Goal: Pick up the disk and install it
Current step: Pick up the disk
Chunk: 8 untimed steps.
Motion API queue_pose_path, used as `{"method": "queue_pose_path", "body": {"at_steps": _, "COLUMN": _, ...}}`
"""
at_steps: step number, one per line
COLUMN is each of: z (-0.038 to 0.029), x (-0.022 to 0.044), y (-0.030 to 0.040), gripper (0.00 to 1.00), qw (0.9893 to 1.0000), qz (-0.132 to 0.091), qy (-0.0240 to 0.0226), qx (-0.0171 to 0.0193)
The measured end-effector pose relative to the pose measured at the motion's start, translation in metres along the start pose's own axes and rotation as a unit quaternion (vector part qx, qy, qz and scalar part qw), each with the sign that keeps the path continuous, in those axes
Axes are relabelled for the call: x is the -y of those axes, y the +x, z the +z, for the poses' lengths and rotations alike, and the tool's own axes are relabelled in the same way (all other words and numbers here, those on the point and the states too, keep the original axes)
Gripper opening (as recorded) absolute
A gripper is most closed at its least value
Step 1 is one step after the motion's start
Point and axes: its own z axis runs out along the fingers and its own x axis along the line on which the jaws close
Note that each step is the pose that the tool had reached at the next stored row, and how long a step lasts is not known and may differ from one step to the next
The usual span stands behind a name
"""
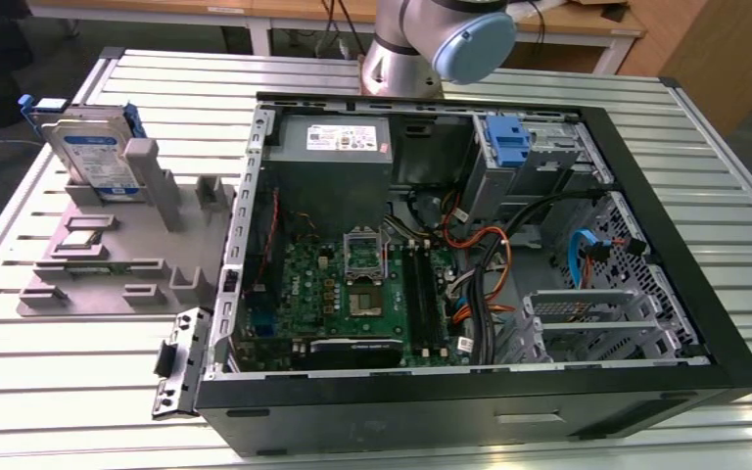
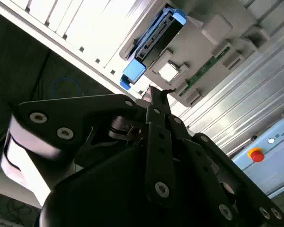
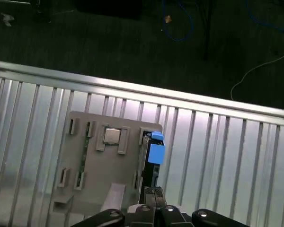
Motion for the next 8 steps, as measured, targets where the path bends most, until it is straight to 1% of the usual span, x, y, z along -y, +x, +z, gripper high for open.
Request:
{"method": "queue_pose_path", "body": {"at_steps": 1, "z": 0.0117, "x": 0.0005, "y": 0.0003, "gripper": 0.1, "qw": 1.0, "qz": 0.005, "qy": 0.0007, "qx": 0.0001}}
{"method": "queue_pose_path", "body": {"at_steps": 2, "z": 0.0131, "x": 0.0005, "y": 0.0003, "gripper": 0.1, "qw": 1.0, "qz": 0.005, "qy": 0.0009, "qx": 0.0001}}
{"method": "queue_pose_path", "body": {"at_steps": 3, "z": 0.0116, "x": 0.0004, "y": 0.0002, "gripper": 0.1, "qw": 1.0, "qz": 0.006, "qy": 0.0006, "qx": 0.0}}
{"method": "queue_pose_path", "body": {"at_steps": 6, "z": -0.0011, "x": 0.0, "y": -0.0001, "gripper": 0.1, "qw": 1.0, "qz": 0.006, "qy": 0.0008, "qx": 0.0001}}
{"method": "queue_pose_path", "body": {"at_steps": 8, "z": -0.0008, "x": -0.0001, "y": -0.0002, "gripper": 0.1, "qw": 1.0, "qz": 0.007, "qy": 0.0017, "qx": 0.0}}
